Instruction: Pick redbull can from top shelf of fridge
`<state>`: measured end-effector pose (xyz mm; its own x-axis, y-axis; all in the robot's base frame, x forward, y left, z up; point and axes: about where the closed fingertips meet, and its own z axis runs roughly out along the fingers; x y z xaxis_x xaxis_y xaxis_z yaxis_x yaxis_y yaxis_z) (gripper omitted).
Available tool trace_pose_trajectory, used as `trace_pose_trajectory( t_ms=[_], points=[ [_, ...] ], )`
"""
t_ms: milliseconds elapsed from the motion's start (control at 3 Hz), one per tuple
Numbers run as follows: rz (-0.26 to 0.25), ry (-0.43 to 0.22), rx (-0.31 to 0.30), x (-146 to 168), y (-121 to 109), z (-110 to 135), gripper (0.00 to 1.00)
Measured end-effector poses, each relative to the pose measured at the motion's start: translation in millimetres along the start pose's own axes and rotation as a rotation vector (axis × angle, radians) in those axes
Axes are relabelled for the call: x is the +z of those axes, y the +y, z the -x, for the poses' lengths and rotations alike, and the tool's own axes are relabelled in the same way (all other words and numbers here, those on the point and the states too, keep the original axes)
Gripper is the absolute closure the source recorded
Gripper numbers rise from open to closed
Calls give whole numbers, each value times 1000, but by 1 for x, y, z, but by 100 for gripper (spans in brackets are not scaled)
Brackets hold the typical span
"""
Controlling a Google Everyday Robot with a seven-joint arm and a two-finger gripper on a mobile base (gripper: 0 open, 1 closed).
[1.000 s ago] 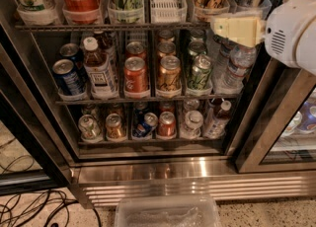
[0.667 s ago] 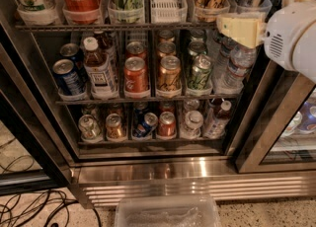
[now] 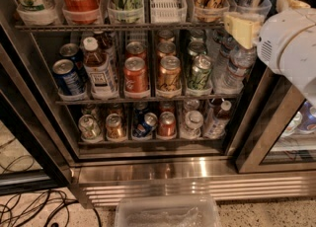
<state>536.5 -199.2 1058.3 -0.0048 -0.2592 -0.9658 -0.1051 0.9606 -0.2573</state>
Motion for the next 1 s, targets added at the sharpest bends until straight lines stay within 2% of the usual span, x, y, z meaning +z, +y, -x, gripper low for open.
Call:
trace_pose_trajectory(
  t_ms=[667,1000],
  points=[
    [-73,-45,-4,15,-2,-2,37],
    [-111,-67,8,23,-7,4,35]
  ],
)
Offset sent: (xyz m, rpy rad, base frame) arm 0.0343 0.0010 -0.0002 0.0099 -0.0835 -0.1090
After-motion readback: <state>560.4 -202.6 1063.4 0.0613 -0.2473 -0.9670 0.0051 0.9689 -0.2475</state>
